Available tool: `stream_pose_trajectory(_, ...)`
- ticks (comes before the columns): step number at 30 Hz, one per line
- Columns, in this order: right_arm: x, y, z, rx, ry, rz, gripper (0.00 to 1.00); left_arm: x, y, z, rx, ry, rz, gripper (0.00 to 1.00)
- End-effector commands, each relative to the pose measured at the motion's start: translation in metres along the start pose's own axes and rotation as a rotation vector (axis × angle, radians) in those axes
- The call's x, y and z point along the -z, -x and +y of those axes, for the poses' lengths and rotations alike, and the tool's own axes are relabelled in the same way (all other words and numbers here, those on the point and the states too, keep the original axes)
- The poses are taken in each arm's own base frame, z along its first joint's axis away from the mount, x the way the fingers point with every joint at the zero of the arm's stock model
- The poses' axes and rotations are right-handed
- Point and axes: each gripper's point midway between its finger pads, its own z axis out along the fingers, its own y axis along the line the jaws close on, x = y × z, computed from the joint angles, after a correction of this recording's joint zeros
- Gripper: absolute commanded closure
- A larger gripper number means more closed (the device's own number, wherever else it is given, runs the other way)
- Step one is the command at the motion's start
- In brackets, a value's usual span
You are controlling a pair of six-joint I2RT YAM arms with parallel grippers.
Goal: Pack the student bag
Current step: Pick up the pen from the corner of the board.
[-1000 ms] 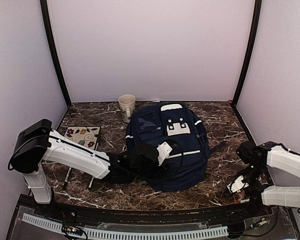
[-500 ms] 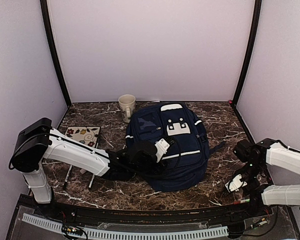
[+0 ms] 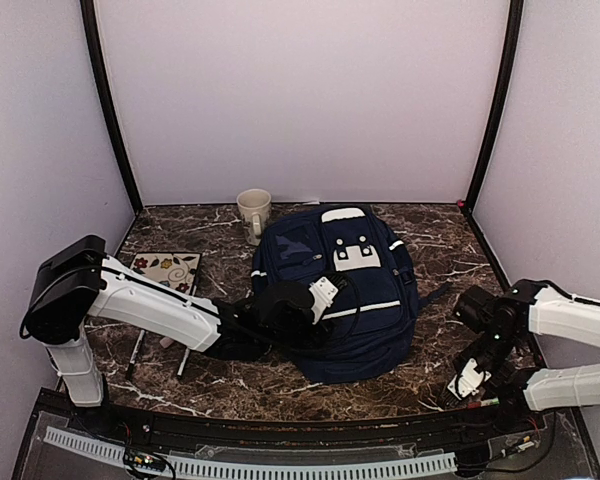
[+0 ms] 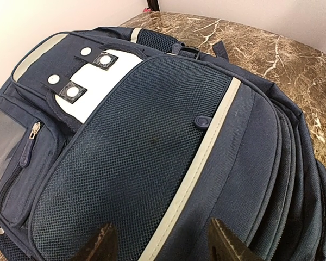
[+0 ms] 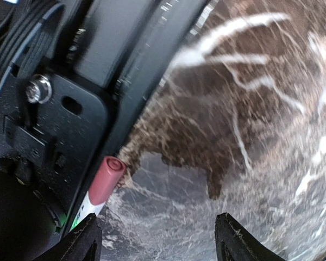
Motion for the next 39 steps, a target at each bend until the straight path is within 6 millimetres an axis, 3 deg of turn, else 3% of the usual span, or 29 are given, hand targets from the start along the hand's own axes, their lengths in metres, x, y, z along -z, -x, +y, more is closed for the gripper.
stream_pose_trajectory(1, -0.001, 0.006, 0.015, 0.093, 0.083, -0.007, 0.28, -0.002, -0.005, 0.005, 0.009, 0.011, 0.017, 0.41)
stream_pose_trajectory(11, -0.006, 0.012, 0.022, 0.215, 0.149, 0.042, 0.27, -0.008, -0.013, 0.014, 0.010, 0.025, 0.044, 0.41)
stream_pose_trajectory(17, -0.021, 0.012, 0.014, 0.165, 0.110, 0.121, 0.27, -0.009, -0.017, 0.021, 0.003, 0.040, 0.054, 0.41)
stream_pose_trajectory(23, -0.024, 0.004, 0.003, 0.063, 0.050, 0.180, 0.33, -0.010, -0.019, 0.025, 0.001, 0.037, 0.056, 0.41)
stream_pose_trajectory(31, -0.030, -0.001, 0.002, 0.029, -0.035, 0.183, 0.31, -0.013, -0.016, 0.025, 0.000, 0.035, 0.047, 0.41)
stream_pose_trajectory(39, -0.028, -0.009, -0.014, -0.024, -0.158, 0.225, 0.32, -0.010, -0.020, 0.027, 0.015, 0.038, 0.055, 0.41)
